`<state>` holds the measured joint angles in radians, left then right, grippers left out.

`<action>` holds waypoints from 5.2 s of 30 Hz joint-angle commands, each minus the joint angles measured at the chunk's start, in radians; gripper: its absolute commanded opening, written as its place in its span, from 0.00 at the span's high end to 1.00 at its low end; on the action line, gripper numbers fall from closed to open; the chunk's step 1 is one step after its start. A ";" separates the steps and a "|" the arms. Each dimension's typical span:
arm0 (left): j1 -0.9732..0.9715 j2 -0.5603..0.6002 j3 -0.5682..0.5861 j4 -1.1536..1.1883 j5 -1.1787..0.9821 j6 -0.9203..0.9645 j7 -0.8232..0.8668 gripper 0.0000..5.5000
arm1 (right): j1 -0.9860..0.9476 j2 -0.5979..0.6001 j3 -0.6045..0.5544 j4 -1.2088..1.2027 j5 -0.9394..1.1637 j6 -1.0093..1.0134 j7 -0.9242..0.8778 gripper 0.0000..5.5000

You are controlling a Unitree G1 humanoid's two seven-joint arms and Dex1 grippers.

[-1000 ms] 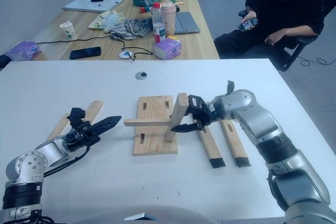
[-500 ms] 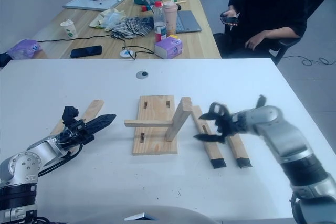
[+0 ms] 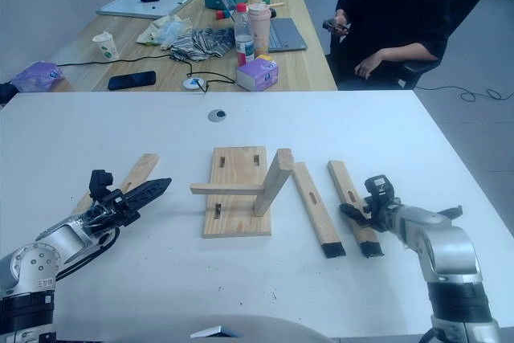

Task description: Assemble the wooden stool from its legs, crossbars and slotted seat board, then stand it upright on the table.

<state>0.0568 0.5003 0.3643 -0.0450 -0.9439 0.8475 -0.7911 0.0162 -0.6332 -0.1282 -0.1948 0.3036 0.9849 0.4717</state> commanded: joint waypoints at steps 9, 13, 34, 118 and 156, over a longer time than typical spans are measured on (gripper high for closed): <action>-0.174 0.030 0.030 0.034 0.042 -0.063 0.057 0.24 | -0.143 0.120 -0.031 0.079 -0.016 -0.166 -0.106 0.62; -0.264 0.017 -0.001 0.023 0.042 -0.060 0.067 0.24 | -0.381 0.191 -0.051 0.255 0.001 -0.391 -0.077 0.62; -0.670 -0.169 -0.163 -0.117 -0.207 0.037 0.135 0.24 | -0.642 0.309 0.124 0.076 0.439 -0.404 0.510 0.63; -0.349 0.163 -0.306 0.164 0.351 -0.584 -0.431 0.62 | -0.595 0.140 0.024 0.510 0.191 -0.578 0.592 0.46; -0.310 0.203 -0.445 0.009 0.514 -0.601 -0.420 0.63 | -0.543 0.149 0.050 0.479 0.179 -0.581 0.569 0.46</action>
<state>-0.2658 0.6742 -0.0290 -0.0565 -0.5221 0.2307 -1.2170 -0.5321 -0.4832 -0.0781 0.3018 0.4906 0.4046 1.0444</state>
